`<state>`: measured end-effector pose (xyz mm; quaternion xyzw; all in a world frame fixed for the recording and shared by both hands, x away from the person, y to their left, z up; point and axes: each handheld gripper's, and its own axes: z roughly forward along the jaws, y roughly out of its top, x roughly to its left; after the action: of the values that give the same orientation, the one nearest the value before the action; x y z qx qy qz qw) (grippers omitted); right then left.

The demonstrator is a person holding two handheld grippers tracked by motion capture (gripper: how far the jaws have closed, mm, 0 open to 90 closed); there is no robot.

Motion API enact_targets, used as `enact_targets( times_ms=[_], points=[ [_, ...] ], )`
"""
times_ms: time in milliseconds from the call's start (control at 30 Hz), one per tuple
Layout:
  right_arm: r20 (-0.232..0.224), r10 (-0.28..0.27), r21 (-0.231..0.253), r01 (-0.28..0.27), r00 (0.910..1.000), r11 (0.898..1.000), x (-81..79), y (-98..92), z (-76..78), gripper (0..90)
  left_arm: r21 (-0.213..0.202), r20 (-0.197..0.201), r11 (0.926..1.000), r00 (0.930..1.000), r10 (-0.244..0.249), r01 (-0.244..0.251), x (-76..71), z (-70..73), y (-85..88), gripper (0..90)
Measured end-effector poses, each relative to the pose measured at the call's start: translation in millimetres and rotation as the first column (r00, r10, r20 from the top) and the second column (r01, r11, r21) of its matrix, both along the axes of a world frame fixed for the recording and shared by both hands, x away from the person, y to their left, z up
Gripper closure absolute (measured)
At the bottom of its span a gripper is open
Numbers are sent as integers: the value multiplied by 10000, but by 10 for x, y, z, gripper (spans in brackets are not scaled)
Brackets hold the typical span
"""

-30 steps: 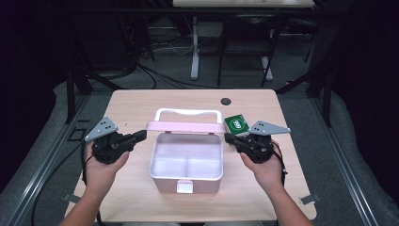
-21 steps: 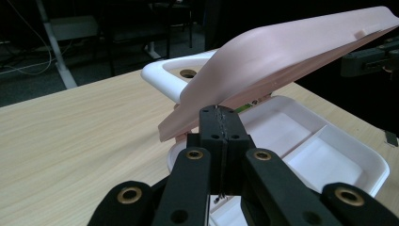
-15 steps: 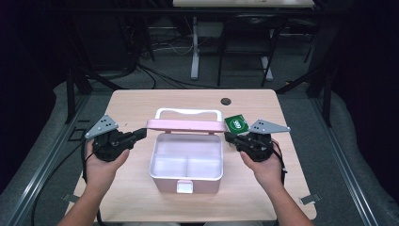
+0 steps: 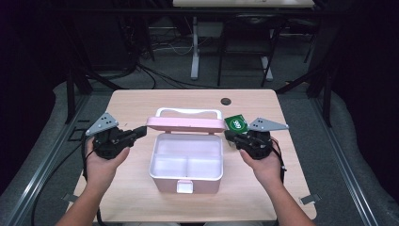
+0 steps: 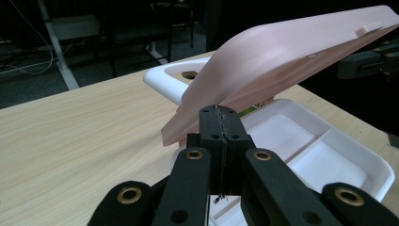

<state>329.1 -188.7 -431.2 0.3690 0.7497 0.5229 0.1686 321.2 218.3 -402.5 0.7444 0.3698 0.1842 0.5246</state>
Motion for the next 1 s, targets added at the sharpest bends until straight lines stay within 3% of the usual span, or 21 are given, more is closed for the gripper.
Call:
enact_targets(
  times_ms=[533, 700, 733, 800, 1000],
  points=[
    [-362, -336, 27, 337, 9988, 9994, 245, 38, -36, 883, -175, -26, 9998, 9999, 123, -124, 209, 125, -51, 900],
    [-350, -606, -20, 605, 9975, 9982, 297, 43, -25, 891, -156, -129, 9997, 9998, 178, -180, 280, 116, -74, 900],
    [-441, -218, 263, 229, 9988, 9994, 315, 31, -28, 891, -157, -158, 9997, 9997, 180, -182, 289, 114, -72, 900],
    [-442, -508, 140, 515, 9977, 9986, 336, 39, -24, 892, -152, -172, 9995, 9995, 259, -262, 314, 96, -64, 900],
    [-518, -639, 227, 651, 9966, 9976, 421, 42, -24, 897, -154, -291, 9994, 9991, 318, -322, 322, 29, -38, 900]
  ],
)
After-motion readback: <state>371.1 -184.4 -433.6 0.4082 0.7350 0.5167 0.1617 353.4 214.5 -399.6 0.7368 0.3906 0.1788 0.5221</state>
